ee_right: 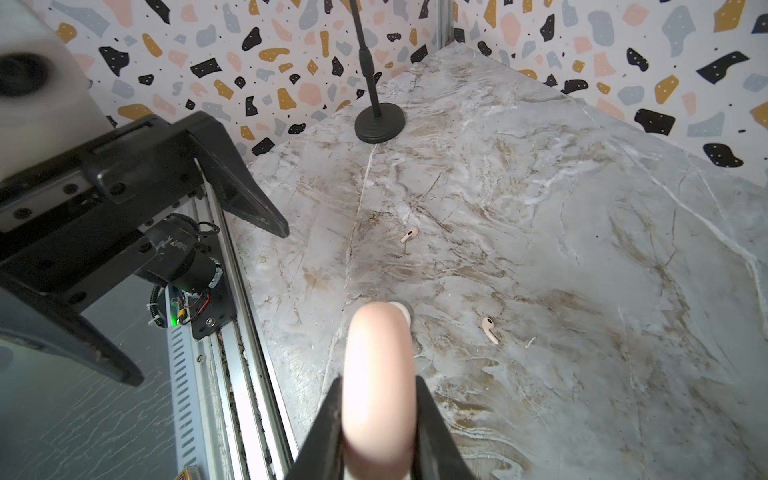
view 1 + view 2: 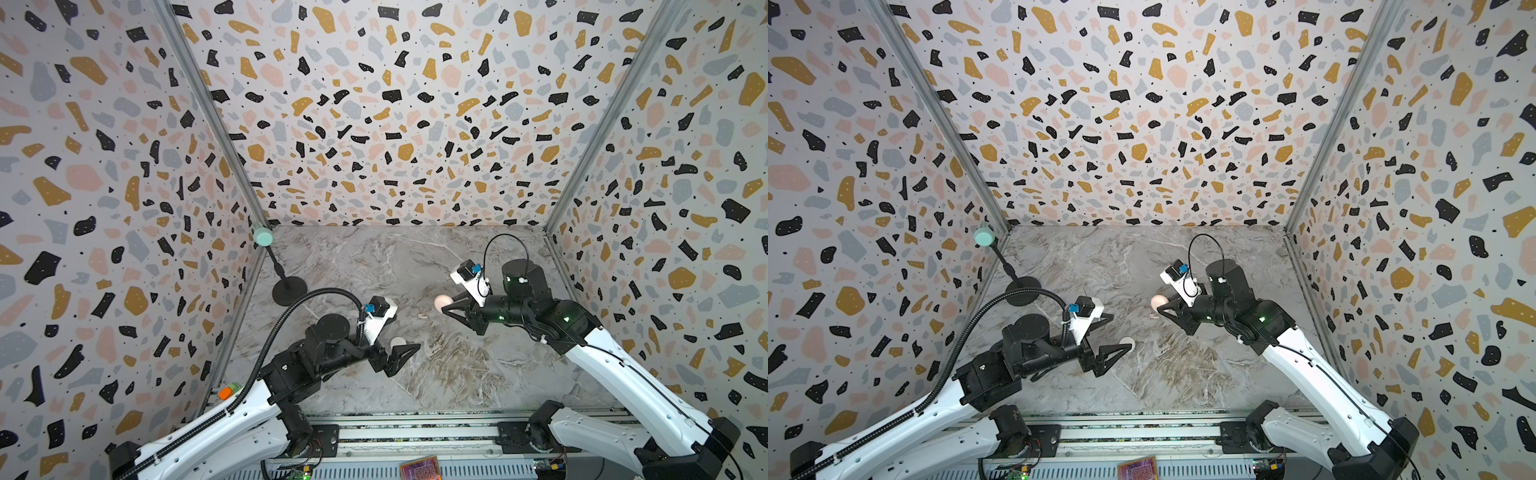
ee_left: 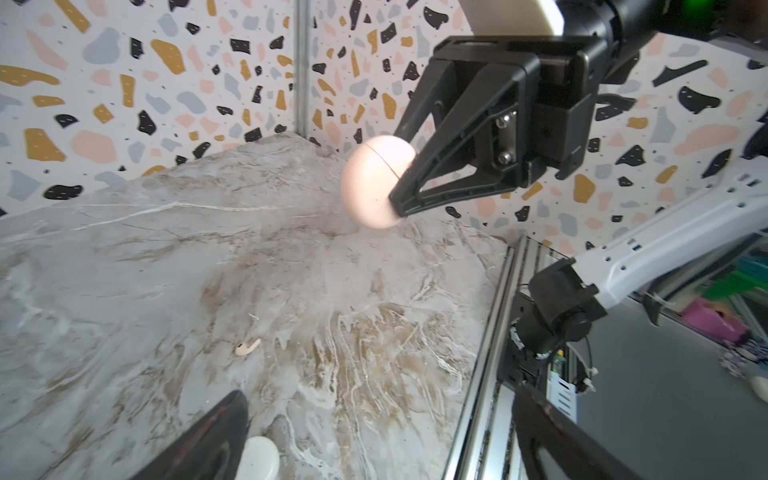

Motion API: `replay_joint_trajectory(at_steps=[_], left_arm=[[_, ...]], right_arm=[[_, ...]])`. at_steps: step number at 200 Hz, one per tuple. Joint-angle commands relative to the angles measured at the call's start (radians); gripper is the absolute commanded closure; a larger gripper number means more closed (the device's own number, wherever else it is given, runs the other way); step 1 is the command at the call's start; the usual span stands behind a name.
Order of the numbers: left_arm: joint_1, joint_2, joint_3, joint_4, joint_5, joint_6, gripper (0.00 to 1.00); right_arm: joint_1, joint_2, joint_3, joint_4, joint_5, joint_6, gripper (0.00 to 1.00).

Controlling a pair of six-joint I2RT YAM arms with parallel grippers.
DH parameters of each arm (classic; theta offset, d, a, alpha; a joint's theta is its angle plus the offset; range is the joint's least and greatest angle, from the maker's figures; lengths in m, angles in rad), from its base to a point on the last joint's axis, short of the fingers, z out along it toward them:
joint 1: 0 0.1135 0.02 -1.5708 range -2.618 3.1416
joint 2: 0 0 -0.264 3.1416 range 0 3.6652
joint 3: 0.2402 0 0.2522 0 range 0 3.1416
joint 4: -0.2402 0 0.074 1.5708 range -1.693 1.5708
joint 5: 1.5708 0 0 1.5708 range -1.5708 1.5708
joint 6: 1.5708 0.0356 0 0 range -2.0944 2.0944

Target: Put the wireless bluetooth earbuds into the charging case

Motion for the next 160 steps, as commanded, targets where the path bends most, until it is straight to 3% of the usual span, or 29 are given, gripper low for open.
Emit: replay_joint_trajectory(at_steps=[1,35,76,160], left_arm=[[0.027,0.0,0.016,0.044,0.117,-0.009,0.0],[0.034,0.039,0.008,0.063,0.216,-0.015,0.0],[0.034,0.093,0.013,0.084,0.349,-0.015,0.08],[-0.003,0.094,-0.01,0.063,0.381,0.04,0.21]], right_arm=[[-0.003,-0.053,-0.019,-0.033,-0.087,-0.053,1.0],[-0.002,-0.136,-0.126,0.02,-0.149,-0.04,1.0],[0.024,-0.185,-0.143,0.01,-0.209,-0.05,1.0],[0.148,0.004,-0.033,-0.101,-0.315,-0.126,1.0]])
